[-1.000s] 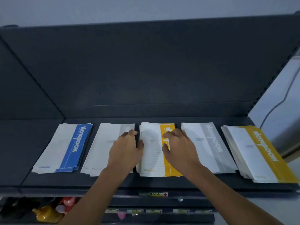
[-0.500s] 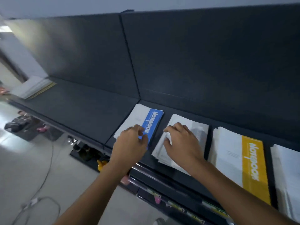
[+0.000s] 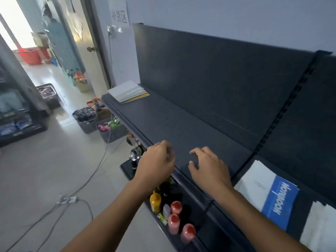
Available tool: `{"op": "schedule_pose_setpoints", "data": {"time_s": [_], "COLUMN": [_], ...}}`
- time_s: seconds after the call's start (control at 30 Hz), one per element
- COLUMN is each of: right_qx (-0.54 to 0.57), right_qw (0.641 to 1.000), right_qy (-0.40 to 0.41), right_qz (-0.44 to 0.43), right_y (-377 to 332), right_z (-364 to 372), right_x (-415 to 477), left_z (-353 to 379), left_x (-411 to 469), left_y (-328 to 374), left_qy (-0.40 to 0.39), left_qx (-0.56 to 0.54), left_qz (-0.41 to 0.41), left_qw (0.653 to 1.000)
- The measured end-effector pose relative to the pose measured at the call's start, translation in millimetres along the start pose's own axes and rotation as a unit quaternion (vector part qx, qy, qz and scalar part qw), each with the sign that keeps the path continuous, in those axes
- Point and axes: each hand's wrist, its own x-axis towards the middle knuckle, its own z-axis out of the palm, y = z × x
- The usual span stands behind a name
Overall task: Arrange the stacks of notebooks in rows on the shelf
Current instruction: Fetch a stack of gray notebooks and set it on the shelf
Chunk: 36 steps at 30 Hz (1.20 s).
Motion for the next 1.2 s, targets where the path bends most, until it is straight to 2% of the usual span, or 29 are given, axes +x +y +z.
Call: {"op": "schedule_pose_setpoints", "data": {"time_s": [0.43,0.73,1.0,1.2], "right_qx": [0.014,0.027,0.016,0.003], "right_qw": [0.999,0.998,0.997,0.998], "right_qy": [-0.032,-0.032,-0.069,-0.067], "right_qz": [-0.024,-0.038,-0.022,0.016], "right_y": [-134.5,-199.6,-243.3,-273.9], "right_z": [73.4,131.9,172.4,193.6], "right_x": [149.0,296.4,390.8,442.0], "left_z": [-67.0,-94.9,-115.9,-124.1], "left_x": [111.9,242.3,325.4,379.2], "left_y": [-167.2,-267.8,-343.5,-393.0], "left_qy": [-0.009,0.002,-0.017,-0.051], "left_qx": [-0.029,-0.005,0.003,-0.005], "left_qz": [-0.018,-0.022,-0.030,-0.009], "left_qw": [0.999,1.000,0.999,0.999]}}
